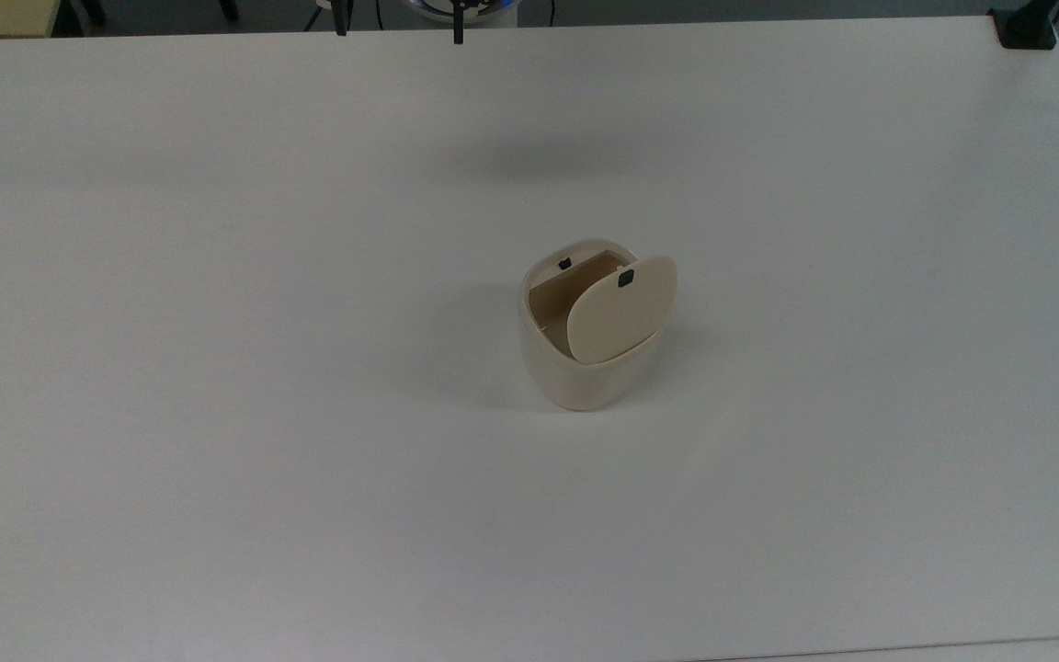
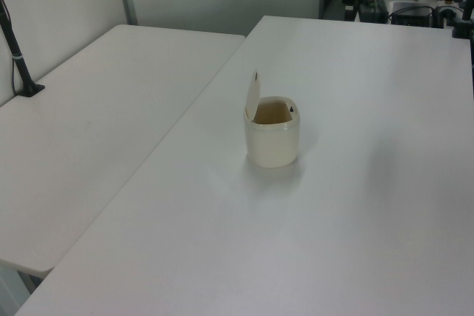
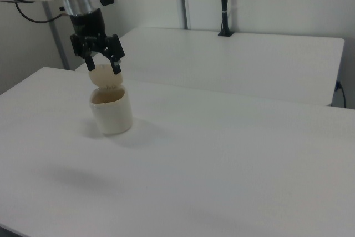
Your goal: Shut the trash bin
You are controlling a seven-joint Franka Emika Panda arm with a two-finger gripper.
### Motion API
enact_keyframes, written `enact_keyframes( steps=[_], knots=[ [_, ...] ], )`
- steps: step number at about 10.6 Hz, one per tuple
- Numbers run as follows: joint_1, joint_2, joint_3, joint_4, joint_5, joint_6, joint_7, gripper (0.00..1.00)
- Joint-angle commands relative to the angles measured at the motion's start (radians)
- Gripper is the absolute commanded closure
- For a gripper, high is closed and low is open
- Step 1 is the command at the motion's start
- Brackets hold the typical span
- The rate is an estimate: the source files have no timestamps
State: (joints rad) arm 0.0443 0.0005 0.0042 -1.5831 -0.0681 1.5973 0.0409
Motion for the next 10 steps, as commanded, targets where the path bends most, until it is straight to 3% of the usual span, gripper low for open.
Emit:
enact_keyframes(
  steps=[1,3,6,8,10],
  knots=[
    [0.005,-0.013,0.003,-0.012,0.001,-0.019,-0.015,0.12],
    [0.005,-0.011,0.003,-0.012,0.001,-0.019,-0.070,0.55],
    [0.006,-0.007,0.003,-0.012,0.001,-0.013,-0.070,0.89],
    [0.015,0.010,0.003,-0.012,0.001,-0.008,-0.072,1.00],
    [0.023,0.036,0.005,-0.012,0.004,0.087,-0.067,1.00]
  ],
)
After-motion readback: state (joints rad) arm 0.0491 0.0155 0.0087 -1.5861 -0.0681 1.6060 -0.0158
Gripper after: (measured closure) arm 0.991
